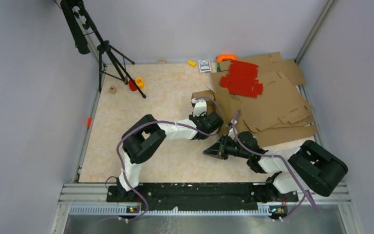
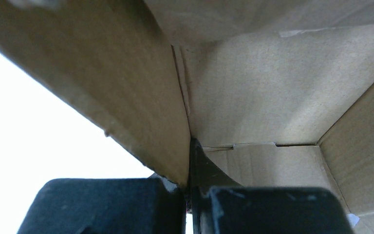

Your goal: Fold the paper box

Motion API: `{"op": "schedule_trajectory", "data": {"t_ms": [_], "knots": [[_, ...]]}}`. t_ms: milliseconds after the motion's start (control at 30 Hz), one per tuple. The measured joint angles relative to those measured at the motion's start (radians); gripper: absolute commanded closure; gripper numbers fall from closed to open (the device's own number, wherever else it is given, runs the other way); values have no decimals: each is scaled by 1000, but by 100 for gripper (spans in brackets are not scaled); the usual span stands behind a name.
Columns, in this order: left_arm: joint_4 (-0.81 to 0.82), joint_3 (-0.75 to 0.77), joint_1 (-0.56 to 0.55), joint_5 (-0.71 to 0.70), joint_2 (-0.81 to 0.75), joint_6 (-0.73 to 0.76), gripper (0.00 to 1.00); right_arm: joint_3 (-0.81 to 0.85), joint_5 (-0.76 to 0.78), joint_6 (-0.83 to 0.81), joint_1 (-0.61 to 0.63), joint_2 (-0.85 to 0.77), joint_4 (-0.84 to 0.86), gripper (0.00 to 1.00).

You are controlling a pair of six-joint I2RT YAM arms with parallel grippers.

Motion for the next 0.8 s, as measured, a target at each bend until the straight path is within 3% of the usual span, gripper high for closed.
{"op": "schedule_trajectory", "data": {"t_ms": [500, 800], "knots": [[5, -3, -1, -4, 0, 0, 100, 32, 159, 1, -106, 47, -2, 74], [7, -4, -1, -6, 0, 0, 100, 40, 234, 33, -134, 158, 32, 68]]}}
